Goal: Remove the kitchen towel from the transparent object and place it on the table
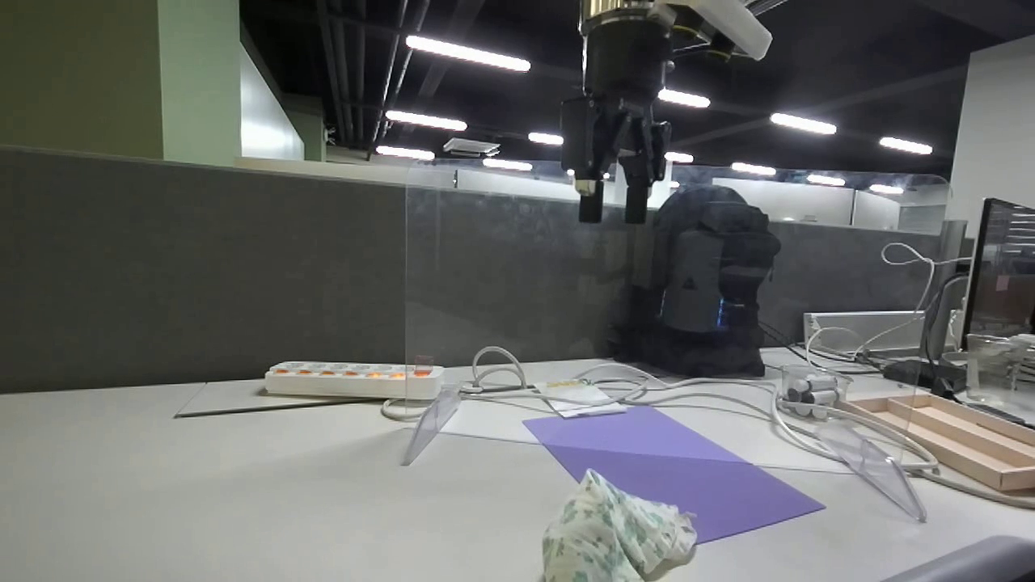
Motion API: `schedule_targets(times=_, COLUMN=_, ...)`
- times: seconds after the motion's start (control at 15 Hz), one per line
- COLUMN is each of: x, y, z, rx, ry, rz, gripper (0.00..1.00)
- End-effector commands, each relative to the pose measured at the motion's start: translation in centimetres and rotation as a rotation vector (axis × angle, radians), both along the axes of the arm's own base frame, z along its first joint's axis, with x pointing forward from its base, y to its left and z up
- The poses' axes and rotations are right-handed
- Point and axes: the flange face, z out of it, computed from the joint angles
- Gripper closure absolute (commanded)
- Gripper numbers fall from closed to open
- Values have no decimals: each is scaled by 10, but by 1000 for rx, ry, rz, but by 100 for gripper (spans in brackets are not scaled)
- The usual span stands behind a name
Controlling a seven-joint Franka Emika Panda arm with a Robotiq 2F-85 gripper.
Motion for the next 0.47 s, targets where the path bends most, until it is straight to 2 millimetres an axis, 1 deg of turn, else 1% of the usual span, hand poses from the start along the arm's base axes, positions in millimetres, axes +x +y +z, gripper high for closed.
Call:
schedule_targets(times=0.0, x=-11, y=-5, z=-10, rx=-27, ry=61, rz=-85, gripper=0)
schedule_targets(times=0.27, x=-32, y=-14, z=-37, rx=7, ry=184, rz=-109, gripper=0)
schedule_targets(times=0.4, x=-42, y=-22, z=-50, rx=38, ry=242, rz=-117, gripper=0)
